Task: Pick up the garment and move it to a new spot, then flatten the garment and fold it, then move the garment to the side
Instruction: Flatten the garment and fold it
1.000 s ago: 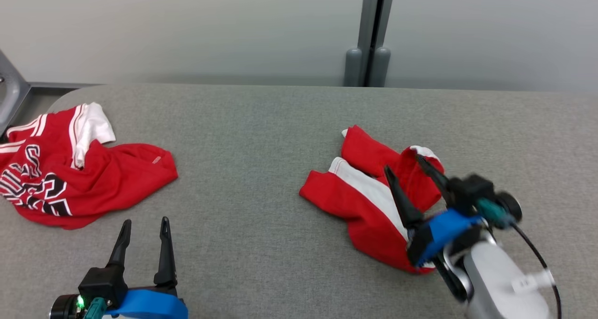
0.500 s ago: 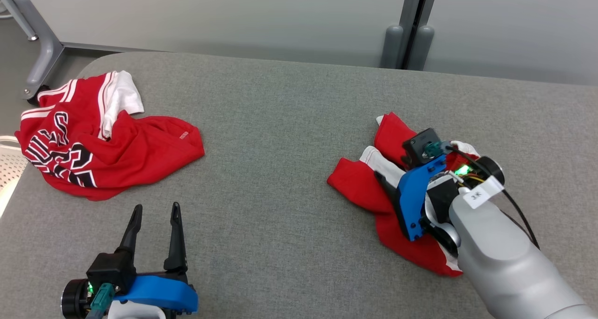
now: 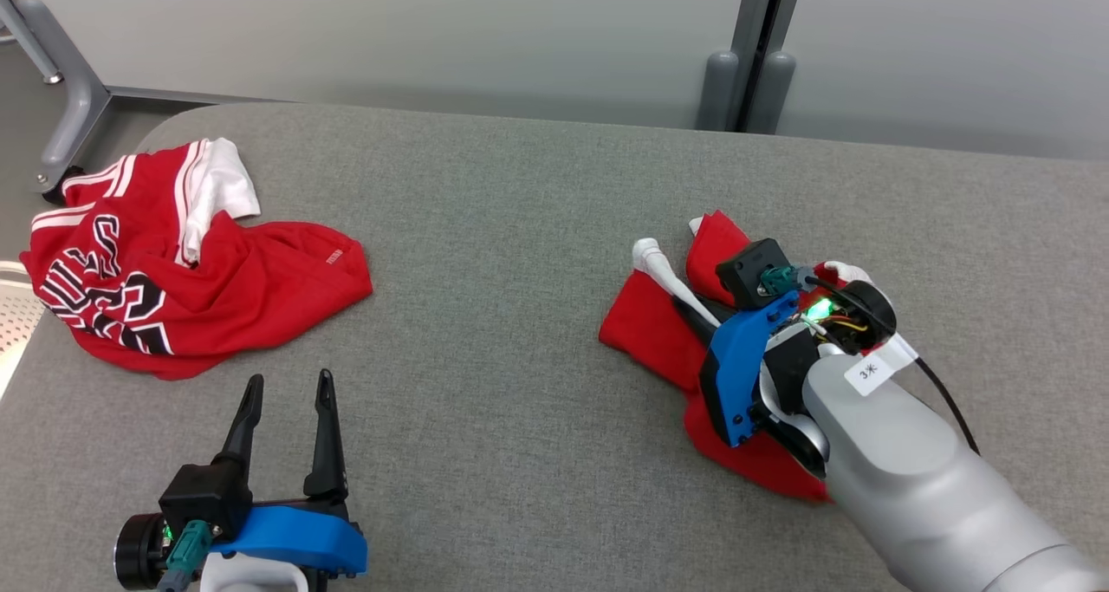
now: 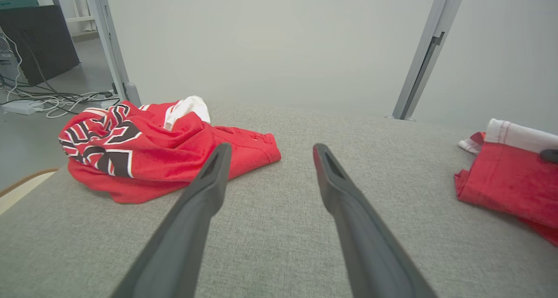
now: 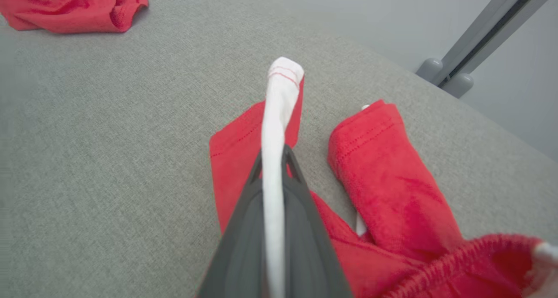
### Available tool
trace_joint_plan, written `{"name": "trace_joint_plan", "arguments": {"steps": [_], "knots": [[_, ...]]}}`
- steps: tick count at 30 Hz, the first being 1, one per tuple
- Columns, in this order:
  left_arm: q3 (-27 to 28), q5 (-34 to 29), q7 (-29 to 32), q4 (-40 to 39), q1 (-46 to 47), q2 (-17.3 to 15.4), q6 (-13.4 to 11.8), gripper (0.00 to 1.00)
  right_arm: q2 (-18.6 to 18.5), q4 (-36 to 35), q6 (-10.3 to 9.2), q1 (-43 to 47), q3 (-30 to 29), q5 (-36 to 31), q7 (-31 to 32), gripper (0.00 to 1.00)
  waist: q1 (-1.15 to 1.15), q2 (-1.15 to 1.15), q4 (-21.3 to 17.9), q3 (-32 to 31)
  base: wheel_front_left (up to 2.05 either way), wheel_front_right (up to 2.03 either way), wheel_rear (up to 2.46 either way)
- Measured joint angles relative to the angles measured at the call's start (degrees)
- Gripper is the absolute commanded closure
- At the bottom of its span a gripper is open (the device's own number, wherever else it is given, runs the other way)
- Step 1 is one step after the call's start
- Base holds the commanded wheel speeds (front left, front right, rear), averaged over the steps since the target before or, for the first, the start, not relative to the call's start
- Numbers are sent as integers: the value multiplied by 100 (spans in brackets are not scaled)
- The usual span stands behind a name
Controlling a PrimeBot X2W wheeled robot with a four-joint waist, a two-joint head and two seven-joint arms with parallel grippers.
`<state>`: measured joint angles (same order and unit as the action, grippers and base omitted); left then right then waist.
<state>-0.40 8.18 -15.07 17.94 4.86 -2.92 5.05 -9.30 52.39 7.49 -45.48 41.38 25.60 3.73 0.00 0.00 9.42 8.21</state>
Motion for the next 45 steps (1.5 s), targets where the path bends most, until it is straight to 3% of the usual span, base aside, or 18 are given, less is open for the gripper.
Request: {"name": "trace_joint_plan", "arguments": {"steps": [6,14,15,16,21,27,33,38,45], "knots": [[59,-10,0,3,-57,1,2,0,125,-448,0,171,501,119,-873,100,0,0,-63,-137,0,0,0],[94,-18,0,-19,-136,0,3,0,471,-894,-1,1144,1545,207,-1296,100,-1,0,-114,-237,0,0,0],[97,-18,0,-21,-151,0,2,0,523,-896,0,1268,1657,240,-1336,41,-1,0,-120,-241,0,0,0],[101,-18,0,-22,-164,-1,3,0,548,-910,0,1358,1786,271,-1355,0,-1,0,-130,-247,0,0,0],[125,-18,0,-24,-235,1,-1,0,613,-958,0,1518,1879,463,-1673,0,-1,0,-205,-303,0,0,0],[160,-62,0,-43,-370,2,1,0,505,-1184,0,1525,1293,365,-1855,0,-1,-1,-398,-420,0,0,0],[246,-118,0,-90,-442,2,3,0,-75,-2048,-1,1992,-367,-261,-1872,0,0,0,-634,-485,0,0,0],[326,-182,0,-77,-481,0,19,0,-242,-2699,-1,2888,-1735,-702,-1875,0,0,0,-792,-551,0,0,0],[370,-311,0,-53,-534,-11,65,0,25,-3281,-1,3907,-3150,-1126,-1876,0,0,0,-961,-627,0,0,0]]}}
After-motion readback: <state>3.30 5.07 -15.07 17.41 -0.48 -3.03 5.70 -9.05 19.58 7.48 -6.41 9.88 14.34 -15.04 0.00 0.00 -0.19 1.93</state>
